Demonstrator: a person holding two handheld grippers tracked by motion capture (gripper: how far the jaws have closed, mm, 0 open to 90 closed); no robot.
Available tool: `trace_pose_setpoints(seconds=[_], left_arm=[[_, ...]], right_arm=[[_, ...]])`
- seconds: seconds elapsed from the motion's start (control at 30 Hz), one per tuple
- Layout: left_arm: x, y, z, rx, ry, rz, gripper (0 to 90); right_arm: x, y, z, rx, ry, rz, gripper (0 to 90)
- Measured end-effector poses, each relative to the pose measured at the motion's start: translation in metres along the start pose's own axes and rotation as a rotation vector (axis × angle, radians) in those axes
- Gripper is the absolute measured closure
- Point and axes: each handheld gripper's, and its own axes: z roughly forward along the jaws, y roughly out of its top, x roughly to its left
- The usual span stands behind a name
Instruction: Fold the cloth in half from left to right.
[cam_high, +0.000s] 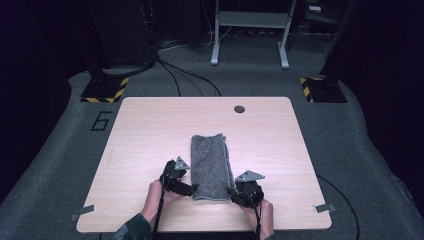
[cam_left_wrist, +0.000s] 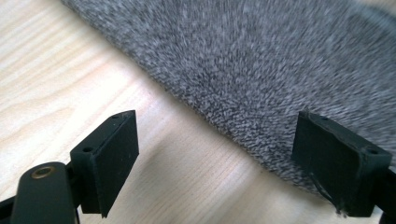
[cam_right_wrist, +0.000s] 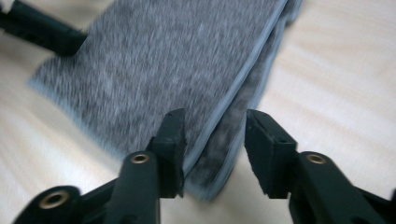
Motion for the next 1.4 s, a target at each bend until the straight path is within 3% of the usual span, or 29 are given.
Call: trace_pose_setpoints(seconds=[0.13,0.27,0.47,0.67,0.77,0.87,0.9,1.03,1.13,1.27,1.4], left_arm=[[-0.007,-0.003,0.009,0.057,0.039,0.065,14.5],[-0.004,-0.004,0.008,0.058,0.025,0.063,14.3],[0.006,-0.002,0.003,0.027,-0.011,0.019,14.0],[0.029,0.026,0.006,-0.014,0.009,-0.044,14.3],[0.040,0.040,0.018,-0.006,0.047,-0.063,14.9],[0.048,0.046,0.034,0.039,0.094,-0.077,15.6],[0.048,0.046,0.039,0.051,0.119,-0.077,15.8],[0.045,0.042,0.042,0.067,0.136,-0.060,16.0],[0.042,0.043,0.038,0.056,0.122,-0.055,16.4],[0.047,0.052,0.033,0.008,0.116,-0.065,16.1],[0.054,0.064,0.040,0.003,0.126,-0.091,15.9]], right_arm=[[-0.010,0.015,0.014,-0.008,0.011,0.001,52.7],[-0.009,0.013,0.026,0.044,-0.012,-0.009,53.2],[0.000,0.000,0.019,0.056,-0.011,-0.013,52.2],[-0.013,0.023,0.019,0.003,-0.004,-0.004,47.0],[-0.019,0.037,0.028,-0.002,-0.009,0.010,43.0],[-0.024,0.044,0.041,0.024,-0.027,0.002,41.9],[-0.025,0.044,0.045,0.036,-0.031,0.008,41.9],[-0.029,0.037,0.052,0.076,-0.049,0.004,41.7],[-0.030,0.035,0.050,0.079,-0.046,0.002,41.7],[-0.036,0.043,0.047,0.051,-0.052,-0.003,41.2],[-0.044,0.058,0.053,0.029,-0.058,0.020,39.8]])
